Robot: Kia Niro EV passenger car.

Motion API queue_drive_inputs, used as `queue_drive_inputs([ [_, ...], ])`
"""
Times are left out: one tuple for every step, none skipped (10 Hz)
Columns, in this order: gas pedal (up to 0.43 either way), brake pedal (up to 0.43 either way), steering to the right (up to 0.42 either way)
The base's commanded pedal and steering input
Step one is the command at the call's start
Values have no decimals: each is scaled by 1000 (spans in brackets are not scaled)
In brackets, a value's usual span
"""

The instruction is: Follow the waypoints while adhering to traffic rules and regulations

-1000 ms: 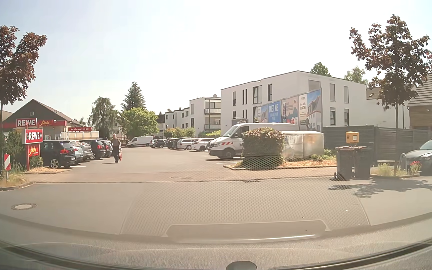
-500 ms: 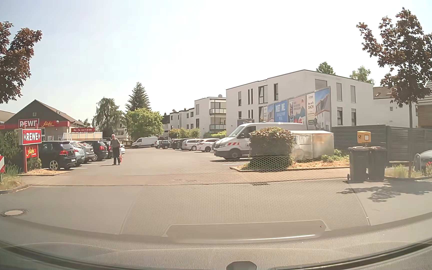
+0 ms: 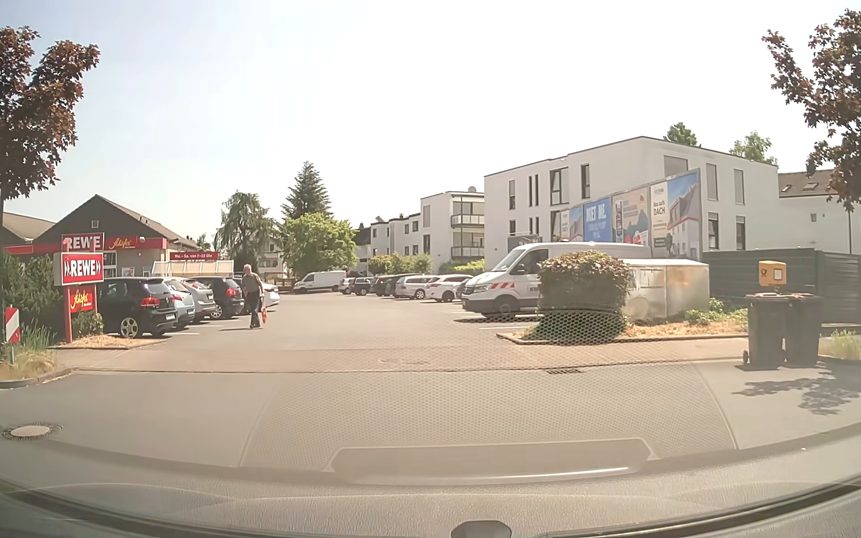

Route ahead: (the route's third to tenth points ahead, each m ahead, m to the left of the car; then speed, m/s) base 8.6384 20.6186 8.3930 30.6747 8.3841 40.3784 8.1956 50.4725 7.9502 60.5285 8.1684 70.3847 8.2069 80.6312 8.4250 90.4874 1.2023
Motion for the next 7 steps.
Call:
queue_drive_inputs([
  [0,6,-500],
  [0,0,-544],
  [0,0,-579],
  [0,0,-606],
  [0,0,-644],
  [0,0,-697],
  [0,0,-748],
])
